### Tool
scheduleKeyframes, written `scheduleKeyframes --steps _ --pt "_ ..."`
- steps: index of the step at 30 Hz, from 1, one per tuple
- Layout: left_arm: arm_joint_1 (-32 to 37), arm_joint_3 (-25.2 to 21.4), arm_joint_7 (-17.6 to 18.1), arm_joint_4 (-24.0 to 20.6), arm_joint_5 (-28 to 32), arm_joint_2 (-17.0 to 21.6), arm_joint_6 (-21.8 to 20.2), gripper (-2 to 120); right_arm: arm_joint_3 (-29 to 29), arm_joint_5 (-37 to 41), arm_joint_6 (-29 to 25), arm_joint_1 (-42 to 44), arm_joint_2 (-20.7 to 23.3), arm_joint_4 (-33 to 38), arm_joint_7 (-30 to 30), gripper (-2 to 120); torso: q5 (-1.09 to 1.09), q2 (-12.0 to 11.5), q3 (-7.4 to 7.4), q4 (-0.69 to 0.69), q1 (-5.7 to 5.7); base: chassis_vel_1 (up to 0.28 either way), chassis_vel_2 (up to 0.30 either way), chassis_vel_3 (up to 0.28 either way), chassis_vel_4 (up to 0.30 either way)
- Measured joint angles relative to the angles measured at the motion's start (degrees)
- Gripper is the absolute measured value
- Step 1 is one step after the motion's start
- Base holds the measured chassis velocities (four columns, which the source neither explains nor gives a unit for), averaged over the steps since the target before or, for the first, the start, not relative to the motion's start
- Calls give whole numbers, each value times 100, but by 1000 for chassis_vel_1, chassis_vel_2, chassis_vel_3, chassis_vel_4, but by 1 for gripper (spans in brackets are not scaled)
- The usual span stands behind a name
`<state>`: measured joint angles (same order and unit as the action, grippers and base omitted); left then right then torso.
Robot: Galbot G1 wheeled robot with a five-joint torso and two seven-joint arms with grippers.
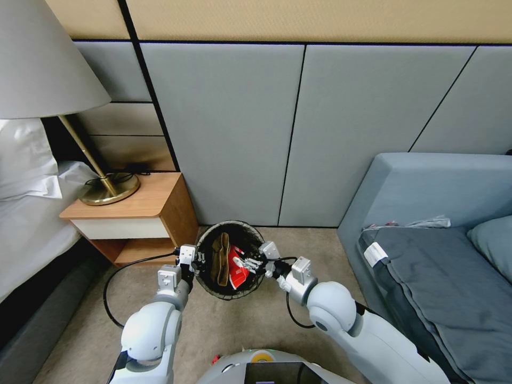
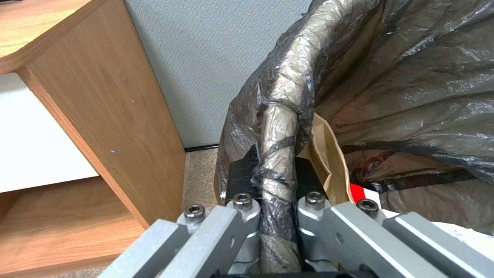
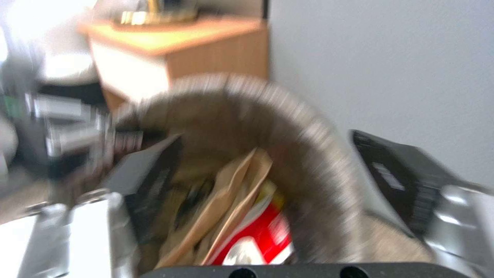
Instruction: Pick up the trash bin, then pick up the garbage from the floor and place it into the trash bin.
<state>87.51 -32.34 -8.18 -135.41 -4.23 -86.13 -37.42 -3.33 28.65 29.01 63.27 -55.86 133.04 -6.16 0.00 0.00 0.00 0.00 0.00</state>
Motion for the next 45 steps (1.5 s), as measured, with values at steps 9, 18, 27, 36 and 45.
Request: scheduleKeyframes --steps 9,18,27,36,45 --pt "-27 35 -1 44 -24 -10 0 1 1031 439 51 190 87 823 -264 100 0 0 -1 0 0 0 0 0 0" --pt "-13 -2 -5 8 -50 14 -120 1 1964 432 -252 895 4 1047 -783 100 0 0 -1 0 0 0 0 0 0" --pt "43 -78 -8 -72 -88 -8 -181 1 2952 -185 -830 1422 -206 492 -540 100 0 0 0 0 0 0 0 0 0" --pt "47 -166 -30 -133 -41 54 -228 1 3403 -1670 -2084 2783 -1220 -41 -119 100 0 0 0 -1 0 11 11 12 11" --pt "29 -161 -53 -132 -38 56 -229 1 3671 -2122 -2796 3776 -1962 -109 -11 100 -1 0 0 0 0 72 84 70 68"
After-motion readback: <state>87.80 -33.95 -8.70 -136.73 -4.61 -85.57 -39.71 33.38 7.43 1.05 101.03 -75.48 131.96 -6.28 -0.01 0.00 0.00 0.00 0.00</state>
